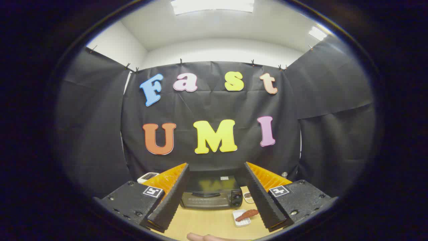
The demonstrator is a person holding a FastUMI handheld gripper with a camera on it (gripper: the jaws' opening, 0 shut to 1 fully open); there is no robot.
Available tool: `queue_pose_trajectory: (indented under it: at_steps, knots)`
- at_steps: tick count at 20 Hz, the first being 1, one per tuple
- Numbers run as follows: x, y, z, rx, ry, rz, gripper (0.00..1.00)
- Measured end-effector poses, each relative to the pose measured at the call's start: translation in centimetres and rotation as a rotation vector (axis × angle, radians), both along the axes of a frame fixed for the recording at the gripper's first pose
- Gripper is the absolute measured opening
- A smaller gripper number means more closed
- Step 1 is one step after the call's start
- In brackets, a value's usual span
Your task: Open the toaster oven, put the food inside, and close the toaster oven door.
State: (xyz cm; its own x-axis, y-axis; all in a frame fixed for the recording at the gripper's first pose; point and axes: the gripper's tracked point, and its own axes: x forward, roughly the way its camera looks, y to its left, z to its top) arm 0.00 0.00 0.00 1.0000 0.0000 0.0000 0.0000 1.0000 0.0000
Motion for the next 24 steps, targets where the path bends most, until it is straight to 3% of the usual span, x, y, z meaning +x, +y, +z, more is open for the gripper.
queue_pose_trajectory:
  at_steps: [14, 21, 24]
  knots:
    - [1.9, -0.1, -1.8, -0.015, 0.023, -0.010, 1.00]
    - [9.0, 1.7, -6.5, -0.040, 0.069, 0.066, 1.00]
    - [13.0, 1.5, -10.3, -0.063, 0.153, 0.050, 1.00]
